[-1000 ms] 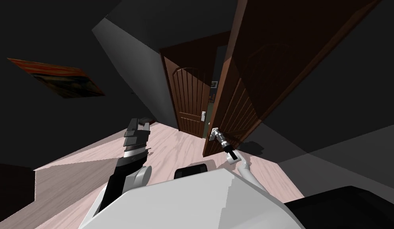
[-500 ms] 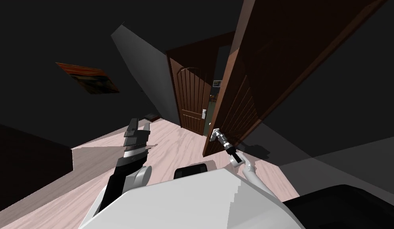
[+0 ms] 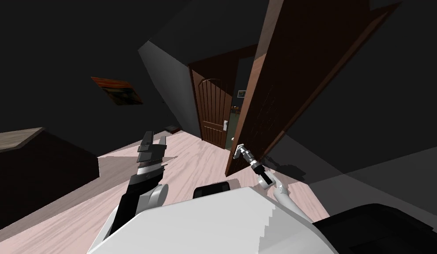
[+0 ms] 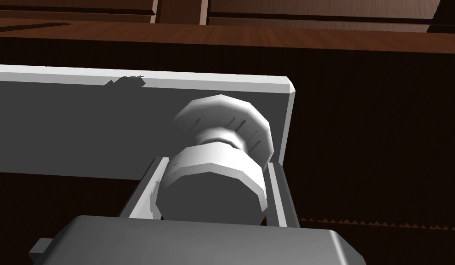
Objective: Pull the door open
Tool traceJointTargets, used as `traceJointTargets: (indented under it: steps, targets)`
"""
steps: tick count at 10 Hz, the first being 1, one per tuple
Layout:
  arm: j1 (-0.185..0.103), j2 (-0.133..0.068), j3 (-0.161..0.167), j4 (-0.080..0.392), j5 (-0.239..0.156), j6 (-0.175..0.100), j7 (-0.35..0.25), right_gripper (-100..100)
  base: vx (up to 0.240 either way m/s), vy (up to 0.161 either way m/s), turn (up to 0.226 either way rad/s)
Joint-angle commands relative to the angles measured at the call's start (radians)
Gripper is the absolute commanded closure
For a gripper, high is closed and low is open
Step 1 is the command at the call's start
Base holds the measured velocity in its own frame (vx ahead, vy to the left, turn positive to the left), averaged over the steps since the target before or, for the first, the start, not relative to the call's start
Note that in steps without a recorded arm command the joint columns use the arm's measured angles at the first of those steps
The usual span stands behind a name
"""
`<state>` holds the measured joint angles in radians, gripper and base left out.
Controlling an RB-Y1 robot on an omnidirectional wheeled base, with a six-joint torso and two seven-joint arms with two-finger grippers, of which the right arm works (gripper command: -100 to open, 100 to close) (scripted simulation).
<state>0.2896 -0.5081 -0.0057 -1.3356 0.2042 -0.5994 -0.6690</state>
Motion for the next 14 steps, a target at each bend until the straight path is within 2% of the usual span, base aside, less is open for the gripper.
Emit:
traceJointTargets:
  steps: [1, 5, 8, 10, 11, 12, 14]
  targets:
    - [0.006, -0.012, 0.004, 0.002, 0.002, -0.025, -0.011, 100, -0.189, -0.116, 0.133]
    - [0.023, -0.047, 0.011, 0.017, 0.008, -0.09, -0.04, 100, -0.2, -0.106, 0.141]
    - [0.032, -0.067, 0.016, 0.026, 0.011, -0.127, -0.056, 100, -0.166, -0.1, 0.11]
    - [0.038, -0.078, 0.018, 0.031, 0.012, -0.148, -0.066, 100, -0.179, -0.071, 0.082]
    - [0.032, -0.076, 0.015, 0.034, 0.011, -0.138, -0.061, 100, -0.059, -0.04, 0.008]
    - [0.036, -0.083, 0.017, 0.043, 0.014, -0.155, -0.067, 100, -0.125, -0.065, 0.111]
    - [0.037, -0.09, 0.019, 0.051, 0.016, -0.172, -0.072, 100, -0.166, -0.103, 0.139]
